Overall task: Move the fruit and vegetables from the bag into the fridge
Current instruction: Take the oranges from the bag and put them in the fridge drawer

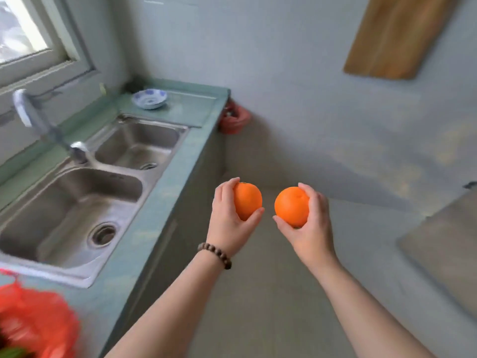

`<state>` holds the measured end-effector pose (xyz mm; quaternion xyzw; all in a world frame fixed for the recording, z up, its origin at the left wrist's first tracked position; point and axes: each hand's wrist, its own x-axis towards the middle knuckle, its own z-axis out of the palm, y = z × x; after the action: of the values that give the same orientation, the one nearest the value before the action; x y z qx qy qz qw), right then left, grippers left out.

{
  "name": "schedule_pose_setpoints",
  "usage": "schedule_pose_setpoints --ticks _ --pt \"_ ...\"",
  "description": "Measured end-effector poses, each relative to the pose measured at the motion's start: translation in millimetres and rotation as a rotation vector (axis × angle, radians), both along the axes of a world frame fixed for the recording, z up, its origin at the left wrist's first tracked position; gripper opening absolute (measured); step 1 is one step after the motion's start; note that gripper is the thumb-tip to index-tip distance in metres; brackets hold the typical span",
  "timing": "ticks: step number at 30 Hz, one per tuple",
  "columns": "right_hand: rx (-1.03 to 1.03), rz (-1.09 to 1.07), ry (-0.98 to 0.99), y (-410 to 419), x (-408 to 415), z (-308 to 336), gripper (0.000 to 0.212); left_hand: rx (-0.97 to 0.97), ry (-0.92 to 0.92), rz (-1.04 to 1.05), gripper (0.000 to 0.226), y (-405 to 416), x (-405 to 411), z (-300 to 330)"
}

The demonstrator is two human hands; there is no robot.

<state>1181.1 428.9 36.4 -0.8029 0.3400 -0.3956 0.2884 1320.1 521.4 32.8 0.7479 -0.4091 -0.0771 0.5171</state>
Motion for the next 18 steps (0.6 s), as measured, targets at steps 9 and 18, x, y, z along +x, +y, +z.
schedule_pose_setpoints --ticks 9,18 --pt "-0.076 -0.431 -0.09 -159.5 -188.1 16.4 0.078 -0.072 -0.043 -0.418 0.07 -214.8 -167.1 27.1" --pt "-0.047 -0.755 -0.134 -246.2 -328.3 35.1 0.079 -0.103 -0.08 -0.72 0.075 -347.9 -293.7 46.5"
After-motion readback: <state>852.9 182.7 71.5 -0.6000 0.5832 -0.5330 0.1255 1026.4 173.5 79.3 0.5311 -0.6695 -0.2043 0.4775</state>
